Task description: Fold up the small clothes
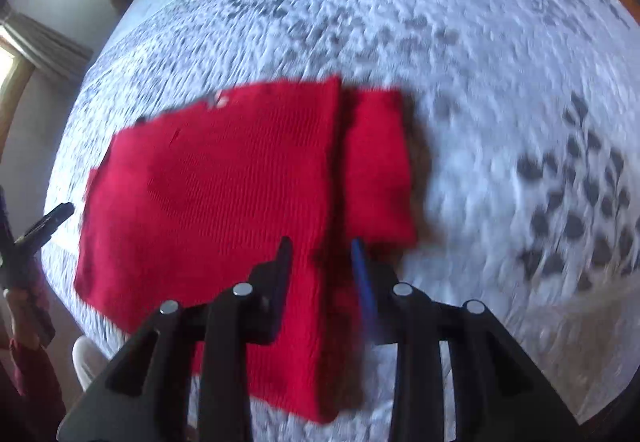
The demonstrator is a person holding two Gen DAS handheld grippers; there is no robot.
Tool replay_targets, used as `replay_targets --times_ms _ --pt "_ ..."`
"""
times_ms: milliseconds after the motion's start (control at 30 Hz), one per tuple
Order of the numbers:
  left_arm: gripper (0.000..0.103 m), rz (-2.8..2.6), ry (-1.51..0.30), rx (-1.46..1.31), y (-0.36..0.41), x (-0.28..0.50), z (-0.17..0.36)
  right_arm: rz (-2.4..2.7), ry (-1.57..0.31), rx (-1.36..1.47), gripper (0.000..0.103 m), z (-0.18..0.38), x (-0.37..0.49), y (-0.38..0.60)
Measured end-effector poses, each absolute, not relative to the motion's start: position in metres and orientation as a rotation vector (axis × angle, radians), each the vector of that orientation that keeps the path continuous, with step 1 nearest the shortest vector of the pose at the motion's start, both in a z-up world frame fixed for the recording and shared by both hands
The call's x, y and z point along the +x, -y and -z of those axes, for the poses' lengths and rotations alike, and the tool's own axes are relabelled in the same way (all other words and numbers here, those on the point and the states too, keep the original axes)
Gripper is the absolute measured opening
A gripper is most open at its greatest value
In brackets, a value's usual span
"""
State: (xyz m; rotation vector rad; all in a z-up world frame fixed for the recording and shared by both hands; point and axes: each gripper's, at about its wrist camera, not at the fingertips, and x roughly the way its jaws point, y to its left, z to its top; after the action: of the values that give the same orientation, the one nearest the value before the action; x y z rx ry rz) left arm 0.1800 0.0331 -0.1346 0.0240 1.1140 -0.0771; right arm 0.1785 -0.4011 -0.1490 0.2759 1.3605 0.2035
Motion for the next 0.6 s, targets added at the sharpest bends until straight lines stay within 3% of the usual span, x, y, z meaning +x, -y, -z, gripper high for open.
replay_targets --times_ms 67,100,133,300,467,533,600 --pt "0.061 0.092 -1.113 0.043 -0.026 0.16 0.141 -0.211 -1.383 0.281 0.027 0.154 0.161 0.397" --pt "0.061 0.092 -1.119 0.064 -0.021 0.152 0.146 -0.21 -1.395 0.266 0.013 0.158 0.153 0.393" --pt "0.061 0.086 -1.127 0.077 -0.018 0.149 0.151 -0.208 -1.401 0.263 0.007 0.16 0.149 0.392" --pt "0.063 0.052 -1.2 0.058 -0.023 0.137 0.185 -0.154 -1.407 0.277 0.006 0.166 0.139 0.399" --pt "0.063 0.057 -1.198 -0.01 -0.033 0.132 0.184 -0.152 -1.411 0.32 0.01 0.17 0.133 0.405" --pt "0.062 0.049 -1.201 -0.028 -0.034 0.126 0.177 -0.162 -1.4 0.338 0.028 0.162 0.123 0.405" --pt "0.062 0.059 -1.182 -0.022 -0.032 0.118 0.169 -0.168 -1.389 0.327 0.032 0.156 0.113 0.406"
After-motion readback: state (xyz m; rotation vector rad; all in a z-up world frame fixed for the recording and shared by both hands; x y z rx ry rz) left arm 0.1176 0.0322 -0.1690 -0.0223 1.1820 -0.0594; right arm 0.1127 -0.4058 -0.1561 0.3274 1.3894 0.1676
